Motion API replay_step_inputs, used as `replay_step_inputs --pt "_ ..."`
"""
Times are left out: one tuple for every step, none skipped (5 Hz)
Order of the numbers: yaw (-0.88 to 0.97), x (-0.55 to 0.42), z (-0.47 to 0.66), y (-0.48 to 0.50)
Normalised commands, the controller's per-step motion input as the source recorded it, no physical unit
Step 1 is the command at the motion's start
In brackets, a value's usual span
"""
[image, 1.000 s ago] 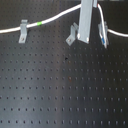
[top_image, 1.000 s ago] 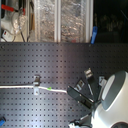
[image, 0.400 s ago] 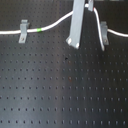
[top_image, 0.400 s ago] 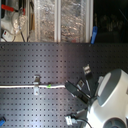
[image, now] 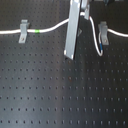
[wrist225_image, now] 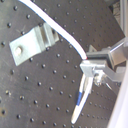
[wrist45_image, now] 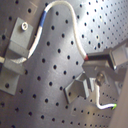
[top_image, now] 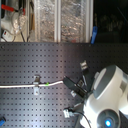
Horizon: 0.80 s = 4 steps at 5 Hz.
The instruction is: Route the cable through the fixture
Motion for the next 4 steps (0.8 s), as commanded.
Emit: replay_step_inputs --pt "-0.03 -0.404 0.1 0.063" --pt "0.0 -0.027 0.0 -0.047" --pt "0.35 -0.469 0.08 -0.028" --pt "0.31 -0.166 0.0 0.084"
